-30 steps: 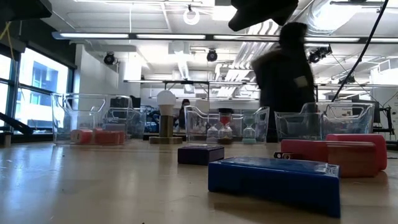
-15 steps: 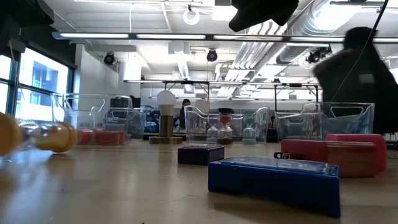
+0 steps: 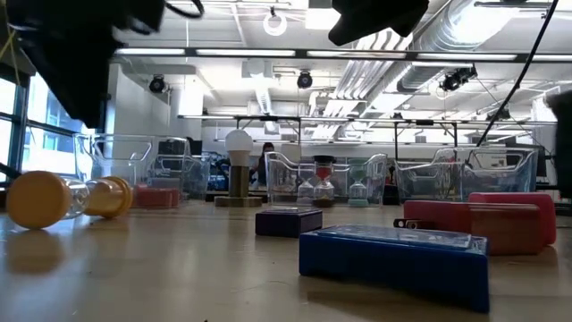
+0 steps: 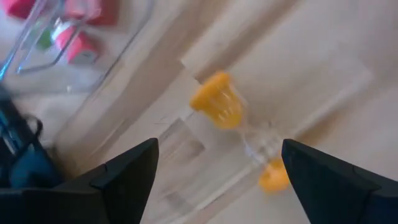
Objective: Pick & Place Office items
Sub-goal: Put the yellow hourglass into the middle transparent bin
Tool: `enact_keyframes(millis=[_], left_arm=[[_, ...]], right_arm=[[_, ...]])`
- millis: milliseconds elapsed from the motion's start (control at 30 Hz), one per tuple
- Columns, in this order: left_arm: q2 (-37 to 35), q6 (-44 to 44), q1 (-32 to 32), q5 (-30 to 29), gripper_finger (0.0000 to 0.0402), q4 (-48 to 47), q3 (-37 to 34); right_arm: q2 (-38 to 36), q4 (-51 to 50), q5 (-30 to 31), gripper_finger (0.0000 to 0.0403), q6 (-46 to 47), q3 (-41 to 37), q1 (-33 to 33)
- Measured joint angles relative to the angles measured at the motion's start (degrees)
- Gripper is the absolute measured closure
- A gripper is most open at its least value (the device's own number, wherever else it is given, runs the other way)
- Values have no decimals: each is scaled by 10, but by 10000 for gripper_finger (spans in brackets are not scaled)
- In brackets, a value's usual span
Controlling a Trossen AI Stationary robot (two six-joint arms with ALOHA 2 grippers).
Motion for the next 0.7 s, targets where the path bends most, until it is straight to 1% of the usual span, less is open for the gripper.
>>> enact_keyframes(millis=[33,167,367,500,633,700], left_arm=[[0,-13,10,0,77,1,-1],[0,10,40,7,86,39,-4],[0,11,75,69,87,52,-10],[0,9,79,93,87,58,-20],[0,1,76,112,87,106,-50],[0,-16,75,113,87,114,-69]], right_arm=[[0,0,0,247,0,0,0],[0,2,0,247,0,-4,0],[0,16,-4,247,10,-27,0],[0,34,-16,247,14,-40,0],[0,35,-20,247,15,-40,1],[0,35,-19,247,15,-40,1]])
